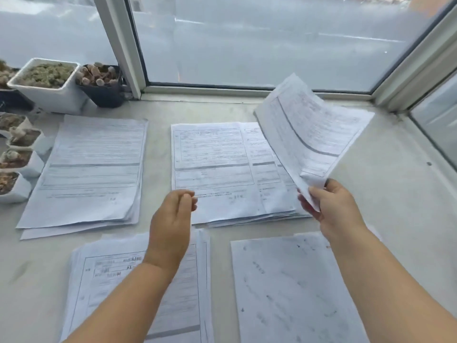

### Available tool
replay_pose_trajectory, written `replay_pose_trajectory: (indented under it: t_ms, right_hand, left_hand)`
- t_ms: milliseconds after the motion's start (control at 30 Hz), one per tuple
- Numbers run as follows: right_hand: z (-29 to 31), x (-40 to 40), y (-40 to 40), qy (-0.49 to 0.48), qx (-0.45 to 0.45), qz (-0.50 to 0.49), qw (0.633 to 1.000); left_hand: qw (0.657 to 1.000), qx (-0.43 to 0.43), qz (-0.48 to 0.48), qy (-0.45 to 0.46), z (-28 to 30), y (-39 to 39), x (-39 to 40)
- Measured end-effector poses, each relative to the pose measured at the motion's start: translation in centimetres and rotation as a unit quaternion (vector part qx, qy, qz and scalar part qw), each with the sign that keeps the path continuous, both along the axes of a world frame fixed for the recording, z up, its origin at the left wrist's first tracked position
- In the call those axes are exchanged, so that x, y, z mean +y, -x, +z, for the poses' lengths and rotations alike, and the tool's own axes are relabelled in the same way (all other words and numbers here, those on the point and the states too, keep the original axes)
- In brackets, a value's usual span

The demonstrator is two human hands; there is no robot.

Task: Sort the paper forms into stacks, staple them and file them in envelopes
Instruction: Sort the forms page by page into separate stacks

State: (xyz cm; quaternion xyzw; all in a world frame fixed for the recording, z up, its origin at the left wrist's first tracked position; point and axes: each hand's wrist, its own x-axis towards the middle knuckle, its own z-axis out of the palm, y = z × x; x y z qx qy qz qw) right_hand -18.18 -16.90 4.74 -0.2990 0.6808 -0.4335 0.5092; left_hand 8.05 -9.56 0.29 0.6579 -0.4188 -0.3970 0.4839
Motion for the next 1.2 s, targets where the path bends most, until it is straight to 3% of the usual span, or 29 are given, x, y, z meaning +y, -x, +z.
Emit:
replay_pose_trajectory:
  t_ms: [100, 167, 233, 300, 400, 533, 800, 1200]
  right_hand:
    - [-1.3, -1.3, -2.0, 0.018, 0.031, 0.054, 0.998]
    - [-2.3, -1.6, -3.1, 0.023, 0.054, 0.104, 0.993]
    - [-3.1, -1.7, -3.9, 0.007, 0.058, 0.15, 0.987]
    - [-4.1, -1.9, -4.3, -0.02, 0.054, 0.195, 0.979]
    - [-5.0, -2.4, -4.7, -0.064, 0.036, 0.254, 0.964]
    - [-5.5, -3.3, -4.4, -0.101, 0.024, 0.268, 0.958]
    - [-5.4, -5.2, -4.3, -0.09, 0.05, 0.272, 0.957]
    - [-6.5, -6.2, -4.6, -0.092, 0.014, 0.274, 0.957]
  left_hand:
    - [0.962, 0.241, 0.032, -0.124, 0.7, -1.2, -3.7]
    - [0.928, 0.324, 0.011, -0.181, 0.9, -2.4, -5.3]
    - [0.914, 0.355, -0.017, -0.196, 0.9, -3.5, -6.3]
    - [0.936, 0.292, -0.029, -0.194, 0.4, -4.2, -6.7]
    - [0.979, 0.099, -0.014, -0.18, -1.4, -5.0, -6.9]
    - [0.982, 0.029, -0.01, -0.188, -2.8, -5.0, -6.3]
    - [0.983, 0.127, 0.053, -0.123, -3.5, -5.0, -6.4]
    - [0.986, 0.113, 0.089, -0.087, -4.7, -5.7, -7.2]
